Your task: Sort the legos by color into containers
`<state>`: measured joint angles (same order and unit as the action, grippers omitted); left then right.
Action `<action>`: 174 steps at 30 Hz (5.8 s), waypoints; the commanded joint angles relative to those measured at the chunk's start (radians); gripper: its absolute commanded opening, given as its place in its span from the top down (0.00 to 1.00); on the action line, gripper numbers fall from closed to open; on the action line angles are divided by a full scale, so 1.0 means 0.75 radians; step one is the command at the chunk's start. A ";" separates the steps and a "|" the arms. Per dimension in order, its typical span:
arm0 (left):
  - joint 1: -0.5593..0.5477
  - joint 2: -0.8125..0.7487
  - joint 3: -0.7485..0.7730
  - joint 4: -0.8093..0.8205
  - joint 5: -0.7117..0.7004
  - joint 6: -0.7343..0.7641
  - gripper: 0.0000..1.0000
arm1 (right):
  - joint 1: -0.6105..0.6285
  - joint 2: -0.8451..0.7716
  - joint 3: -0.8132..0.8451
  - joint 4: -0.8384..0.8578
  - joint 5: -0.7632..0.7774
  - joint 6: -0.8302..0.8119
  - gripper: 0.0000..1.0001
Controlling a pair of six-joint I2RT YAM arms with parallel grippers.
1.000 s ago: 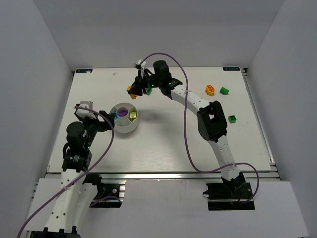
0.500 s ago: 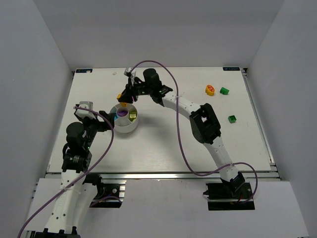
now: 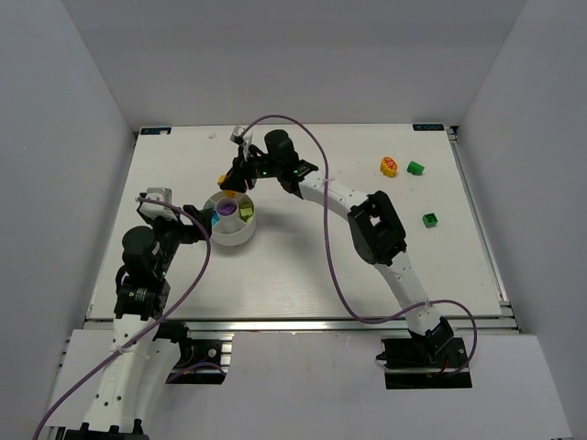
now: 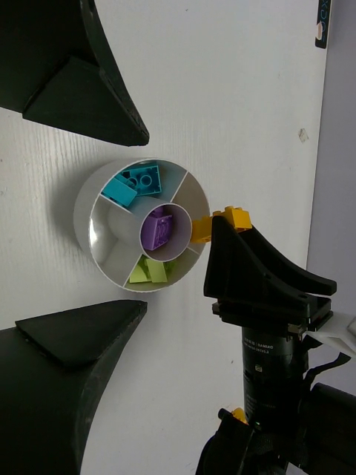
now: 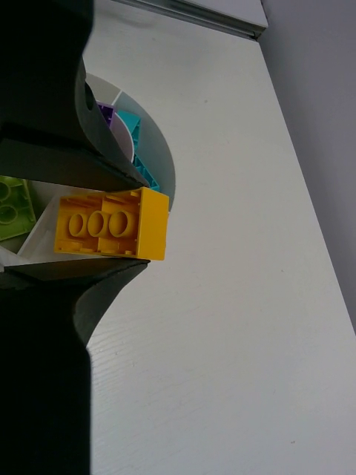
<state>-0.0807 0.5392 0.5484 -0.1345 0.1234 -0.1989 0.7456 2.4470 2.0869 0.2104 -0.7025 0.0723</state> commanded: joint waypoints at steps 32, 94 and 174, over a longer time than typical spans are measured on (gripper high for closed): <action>0.007 0.023 0.003 0.055 0.349 -0.013 0.40 | -0.902 -0.501 -0.293 -0.963 0.452 -0.169 0.28; -0.127 0.628 0.324 0.337 0.893 -0.794 0.22 | -0.772 -0.890 -0.724 -1.352 -0.382 -1.463 0.88; -0.271 1.473 1.328 -0.812 -0.077 0.926 1.00 | -0.515 -1.700 -1.510 -0.669 -0.010 -0.915 0.98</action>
<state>-0.3103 1.6009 1.5116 -0.6781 -0.0414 0.3801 0.3729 1.1973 0.9546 -0.2886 -0.6571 -0.5919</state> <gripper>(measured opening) 0.470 0.024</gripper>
